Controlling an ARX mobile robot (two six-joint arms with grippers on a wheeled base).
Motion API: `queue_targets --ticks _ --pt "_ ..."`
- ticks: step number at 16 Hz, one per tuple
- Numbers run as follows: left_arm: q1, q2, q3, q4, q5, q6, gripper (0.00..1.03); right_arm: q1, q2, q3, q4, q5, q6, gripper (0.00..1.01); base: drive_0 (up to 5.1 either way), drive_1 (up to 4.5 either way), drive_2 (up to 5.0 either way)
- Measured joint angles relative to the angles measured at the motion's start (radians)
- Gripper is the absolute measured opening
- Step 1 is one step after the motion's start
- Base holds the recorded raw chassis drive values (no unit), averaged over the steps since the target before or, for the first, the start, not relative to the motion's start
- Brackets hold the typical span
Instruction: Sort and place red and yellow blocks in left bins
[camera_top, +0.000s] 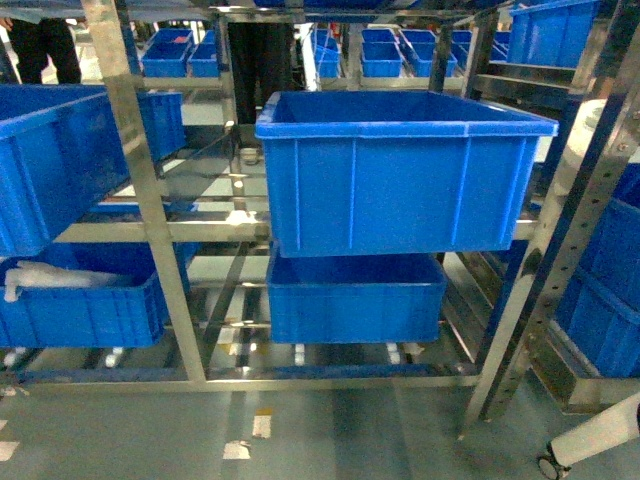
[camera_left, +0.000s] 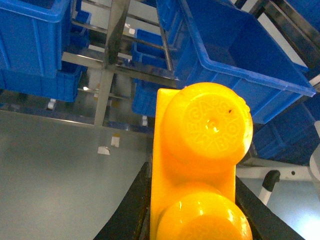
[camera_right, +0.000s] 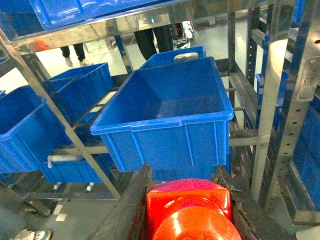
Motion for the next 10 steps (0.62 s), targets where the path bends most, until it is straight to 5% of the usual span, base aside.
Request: queue_targets --ticks 5,10 --pt "0.0 0.002 0.0 0.0 -0.001 0.0 0.26 0.0 0.0 0.0 0.002 0.0 0.0 0.29 -5.0 2.48 2.5" --pt "-0.003 0.0 0.002 0.0 0.002 -0.006 0.26 0.003 0.0 0.001 0.002 0.0 0.0 0.29 -0.1 -0.06 -0.1"
